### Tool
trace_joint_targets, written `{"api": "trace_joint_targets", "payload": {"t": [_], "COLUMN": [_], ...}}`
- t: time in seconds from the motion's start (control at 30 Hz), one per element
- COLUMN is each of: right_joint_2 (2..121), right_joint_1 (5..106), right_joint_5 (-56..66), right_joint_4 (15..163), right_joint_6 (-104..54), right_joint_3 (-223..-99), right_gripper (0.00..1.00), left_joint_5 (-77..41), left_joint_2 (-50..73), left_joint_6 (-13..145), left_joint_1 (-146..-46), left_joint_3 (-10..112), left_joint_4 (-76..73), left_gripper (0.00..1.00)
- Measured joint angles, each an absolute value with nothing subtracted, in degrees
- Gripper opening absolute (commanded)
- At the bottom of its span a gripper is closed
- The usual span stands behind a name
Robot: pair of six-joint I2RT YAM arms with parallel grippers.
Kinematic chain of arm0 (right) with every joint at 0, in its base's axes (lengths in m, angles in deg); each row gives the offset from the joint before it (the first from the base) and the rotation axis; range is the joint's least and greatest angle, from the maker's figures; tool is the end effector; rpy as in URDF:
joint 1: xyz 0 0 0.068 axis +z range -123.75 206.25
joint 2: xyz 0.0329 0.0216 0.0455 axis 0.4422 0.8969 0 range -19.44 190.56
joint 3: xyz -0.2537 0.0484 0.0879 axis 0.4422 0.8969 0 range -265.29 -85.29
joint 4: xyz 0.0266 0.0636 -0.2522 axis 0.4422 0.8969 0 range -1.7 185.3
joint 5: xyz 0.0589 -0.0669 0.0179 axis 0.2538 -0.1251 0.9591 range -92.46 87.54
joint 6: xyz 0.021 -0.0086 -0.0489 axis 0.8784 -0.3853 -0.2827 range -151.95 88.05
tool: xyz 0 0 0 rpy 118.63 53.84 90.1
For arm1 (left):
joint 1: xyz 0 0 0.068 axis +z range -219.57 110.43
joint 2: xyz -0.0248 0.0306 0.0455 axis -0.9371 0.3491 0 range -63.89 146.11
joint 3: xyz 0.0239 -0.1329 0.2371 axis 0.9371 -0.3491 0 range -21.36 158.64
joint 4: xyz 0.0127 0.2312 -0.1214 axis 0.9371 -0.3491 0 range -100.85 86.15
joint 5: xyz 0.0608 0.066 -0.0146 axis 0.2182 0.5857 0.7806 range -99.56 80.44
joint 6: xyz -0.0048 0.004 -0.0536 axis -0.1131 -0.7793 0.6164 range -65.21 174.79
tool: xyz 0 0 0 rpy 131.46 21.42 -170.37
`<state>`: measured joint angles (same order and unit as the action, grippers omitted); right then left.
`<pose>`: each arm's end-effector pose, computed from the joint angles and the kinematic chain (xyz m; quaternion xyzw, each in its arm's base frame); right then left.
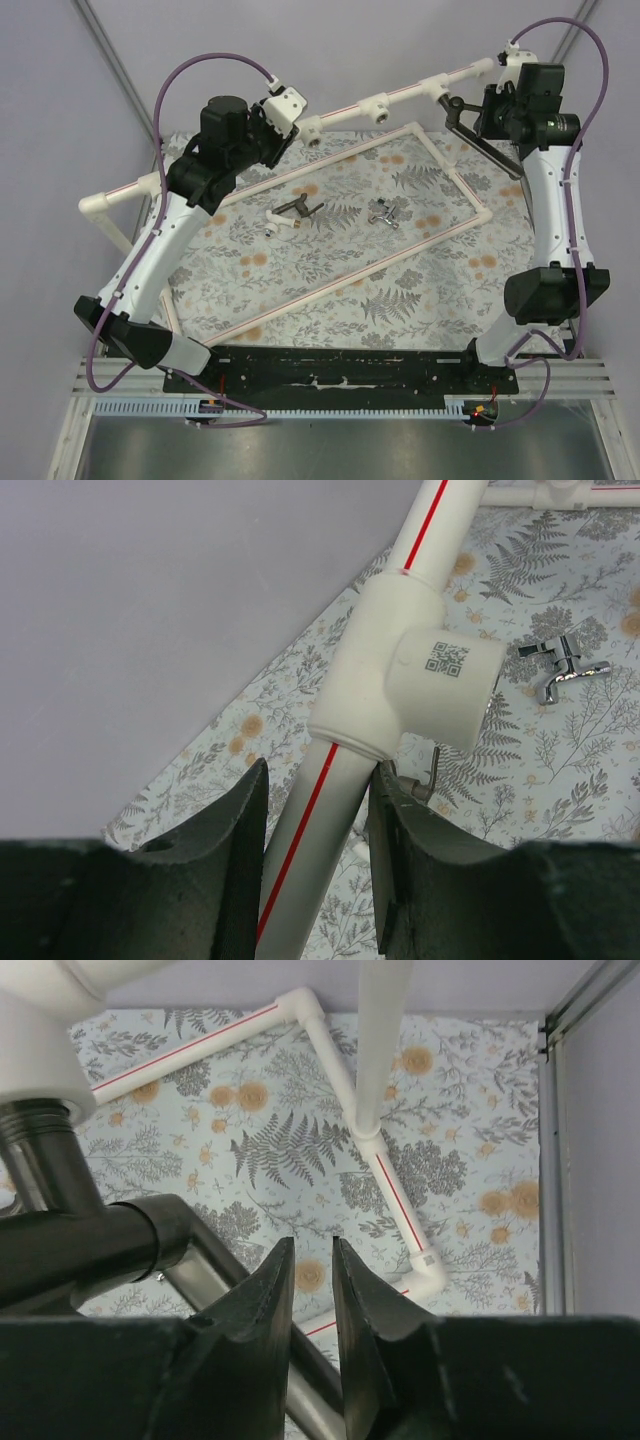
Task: Install the water faucets
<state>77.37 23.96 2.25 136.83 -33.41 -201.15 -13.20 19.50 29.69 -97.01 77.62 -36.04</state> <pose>0.3584 -0.0113 0.4584 -0.0144 0.8632 0.0190 0.5043 0.2780 -0.1469 0.4681 0.3717 0.7102 -0.0376 0.5966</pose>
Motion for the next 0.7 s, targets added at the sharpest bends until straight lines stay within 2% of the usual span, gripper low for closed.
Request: {"api": "trace_joint_targets", "payload": {"t": [0.1,0.27,0.43,0.7], "right_joint_2": [77.00,74.86,69.90,56.17], "right_joint_1": [22.63,21.21,18.54,21.60], "right_joint_5": [4.57,5.97,4.06,8.11], "right_joint_4": [136.50,135.98,135.11,126.49], "right_joint_6": [-31.61,-29.80,-30.35,-37.34], "right_joint_3": [-198.79,-196.32,-193.63,-189.19], "right_gripper": [0.33,0.56,0.73,0.79], "left_joint_5": [-13.16,-13.22,-13.25,-13.25], "left_joint_2": [19.42,19.39,19.31,19.31], "left_joint_6": [29.80,30.08,30.32,30.69], "left_joint_1": [-97.01,-97.01,-97.01,-97.01], "left_joint_3": [77.62,77.62,77.62,77.62], "left_joint_4": [-36.14,-36.10,-36.10,-36.08], "left_gripper": [0.02,0.02,0.02,0.02]}}
